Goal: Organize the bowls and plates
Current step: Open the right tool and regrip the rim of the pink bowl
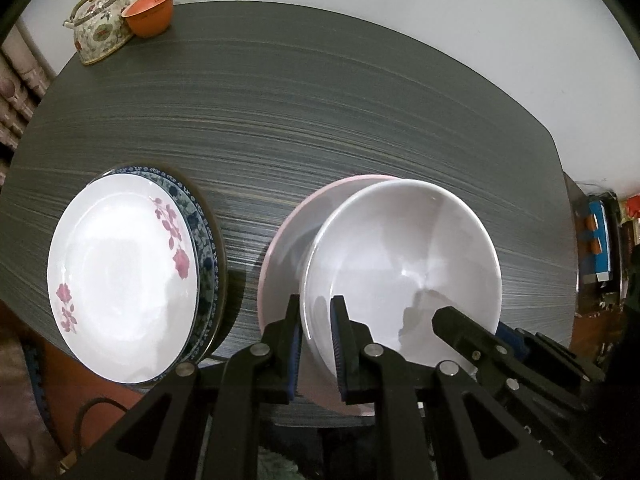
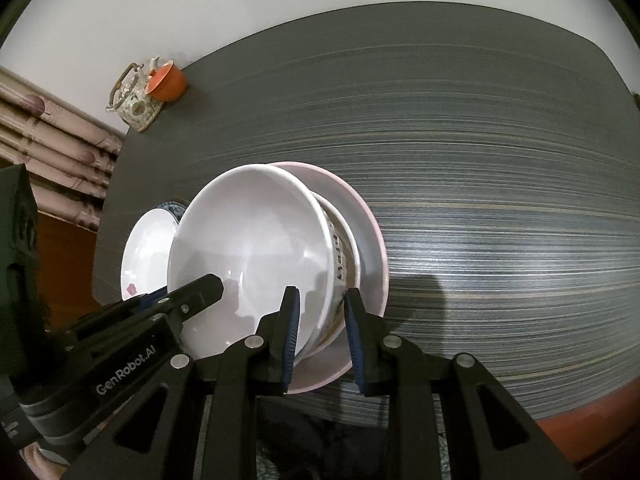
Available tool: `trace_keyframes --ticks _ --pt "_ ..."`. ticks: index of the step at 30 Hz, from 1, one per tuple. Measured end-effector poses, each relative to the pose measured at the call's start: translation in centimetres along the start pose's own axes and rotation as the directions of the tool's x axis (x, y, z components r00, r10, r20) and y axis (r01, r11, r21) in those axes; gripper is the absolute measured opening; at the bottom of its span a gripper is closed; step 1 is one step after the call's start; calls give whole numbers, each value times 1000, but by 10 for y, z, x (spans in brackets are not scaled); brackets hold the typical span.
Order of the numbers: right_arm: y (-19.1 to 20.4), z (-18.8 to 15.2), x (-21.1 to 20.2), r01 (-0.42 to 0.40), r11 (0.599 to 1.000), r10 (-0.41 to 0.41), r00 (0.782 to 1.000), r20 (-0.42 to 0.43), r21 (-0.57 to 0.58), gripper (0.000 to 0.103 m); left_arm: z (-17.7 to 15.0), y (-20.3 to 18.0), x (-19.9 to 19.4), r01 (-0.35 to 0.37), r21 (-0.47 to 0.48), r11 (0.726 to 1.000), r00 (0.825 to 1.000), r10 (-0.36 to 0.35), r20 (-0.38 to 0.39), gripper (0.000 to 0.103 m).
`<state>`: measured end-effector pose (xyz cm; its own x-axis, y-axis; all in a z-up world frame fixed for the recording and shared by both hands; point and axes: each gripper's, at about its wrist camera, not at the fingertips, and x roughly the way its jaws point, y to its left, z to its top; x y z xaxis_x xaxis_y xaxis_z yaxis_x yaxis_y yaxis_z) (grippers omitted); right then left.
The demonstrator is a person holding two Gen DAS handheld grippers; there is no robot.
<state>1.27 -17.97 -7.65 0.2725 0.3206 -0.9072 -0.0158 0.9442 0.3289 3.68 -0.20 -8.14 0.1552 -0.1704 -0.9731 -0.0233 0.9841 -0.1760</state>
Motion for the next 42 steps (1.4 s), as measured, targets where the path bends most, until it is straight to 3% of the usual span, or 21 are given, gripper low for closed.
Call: trace_keyframes --ticks 26,42 --pt "-3 -4 -3 10 1000 -10 1000 11 -10 27 -5 -9 -4 -32 34 999 999 31 25 14" --pt "-3 -9 -6 -3 1000 3 1000 11 -11 38 -2 -10 -4 -46 47 998 998 44 46 18"
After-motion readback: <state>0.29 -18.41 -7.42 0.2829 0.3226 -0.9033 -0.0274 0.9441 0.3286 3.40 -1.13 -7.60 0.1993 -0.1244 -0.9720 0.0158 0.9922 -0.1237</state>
